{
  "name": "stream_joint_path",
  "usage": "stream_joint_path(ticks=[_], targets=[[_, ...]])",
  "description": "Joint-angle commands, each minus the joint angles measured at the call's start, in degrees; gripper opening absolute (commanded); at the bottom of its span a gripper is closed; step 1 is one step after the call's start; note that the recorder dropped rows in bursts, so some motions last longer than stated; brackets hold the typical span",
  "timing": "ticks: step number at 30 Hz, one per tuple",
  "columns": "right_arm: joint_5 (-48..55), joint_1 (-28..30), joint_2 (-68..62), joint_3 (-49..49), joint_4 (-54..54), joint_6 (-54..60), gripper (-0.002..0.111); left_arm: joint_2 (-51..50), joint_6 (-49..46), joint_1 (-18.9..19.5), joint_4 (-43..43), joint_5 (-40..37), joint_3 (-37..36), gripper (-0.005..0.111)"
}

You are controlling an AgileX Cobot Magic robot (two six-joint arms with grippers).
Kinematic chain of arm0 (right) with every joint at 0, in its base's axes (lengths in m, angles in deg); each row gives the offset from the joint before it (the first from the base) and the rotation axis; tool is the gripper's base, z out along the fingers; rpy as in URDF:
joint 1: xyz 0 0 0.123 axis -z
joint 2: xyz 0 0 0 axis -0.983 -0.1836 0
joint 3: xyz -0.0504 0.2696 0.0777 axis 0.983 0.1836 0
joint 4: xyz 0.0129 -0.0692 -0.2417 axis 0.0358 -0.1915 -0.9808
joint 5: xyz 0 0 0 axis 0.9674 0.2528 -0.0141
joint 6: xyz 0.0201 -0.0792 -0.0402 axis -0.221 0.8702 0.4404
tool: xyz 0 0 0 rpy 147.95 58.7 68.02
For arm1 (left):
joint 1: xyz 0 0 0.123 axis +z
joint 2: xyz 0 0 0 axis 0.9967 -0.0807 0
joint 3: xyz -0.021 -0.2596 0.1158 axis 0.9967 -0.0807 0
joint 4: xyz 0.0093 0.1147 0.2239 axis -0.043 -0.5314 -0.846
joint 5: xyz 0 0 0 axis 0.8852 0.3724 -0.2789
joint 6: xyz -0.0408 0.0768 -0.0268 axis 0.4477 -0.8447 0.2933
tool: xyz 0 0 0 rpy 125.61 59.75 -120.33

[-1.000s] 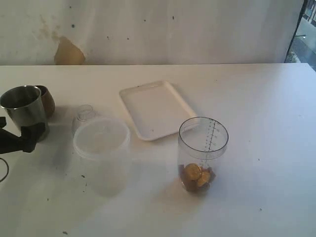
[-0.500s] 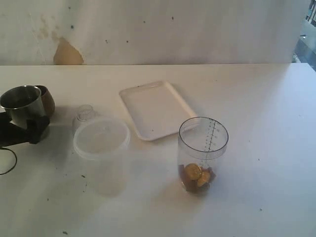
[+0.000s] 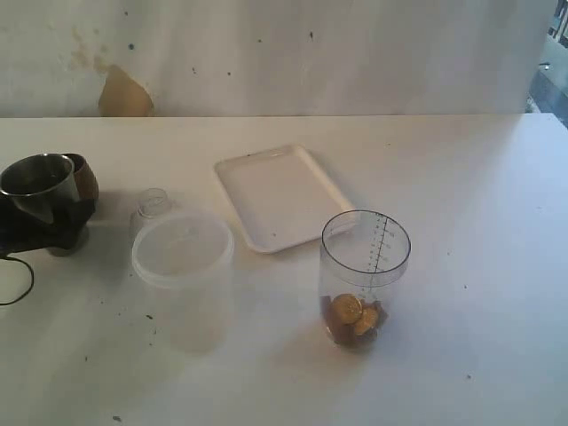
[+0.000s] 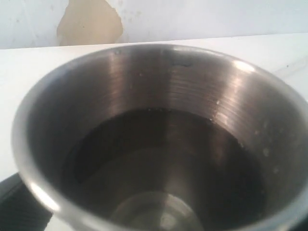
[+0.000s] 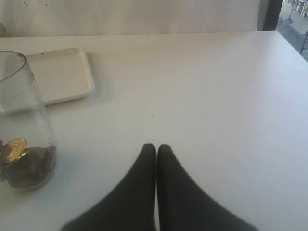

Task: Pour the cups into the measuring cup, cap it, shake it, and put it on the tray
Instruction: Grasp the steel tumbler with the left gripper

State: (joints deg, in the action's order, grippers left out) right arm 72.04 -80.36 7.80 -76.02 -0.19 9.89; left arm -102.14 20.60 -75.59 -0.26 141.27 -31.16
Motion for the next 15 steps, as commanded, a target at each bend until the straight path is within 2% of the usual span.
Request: stream_joint_path(ticks=[1, 15], targets=[[-0.08, 0.28, 0.24, 0.31, -0.17, -0.07, 0.0, -0.23, 0.5, -0.26, 0.15, -0.11, 0.26, 0.105], [-0.08, 0.28, 0.24, 0.31, -0.17, -0.07, 0.0, -2.25, 1.29, -0.26, -0.01, 0.26, 1.77, 0.105]])
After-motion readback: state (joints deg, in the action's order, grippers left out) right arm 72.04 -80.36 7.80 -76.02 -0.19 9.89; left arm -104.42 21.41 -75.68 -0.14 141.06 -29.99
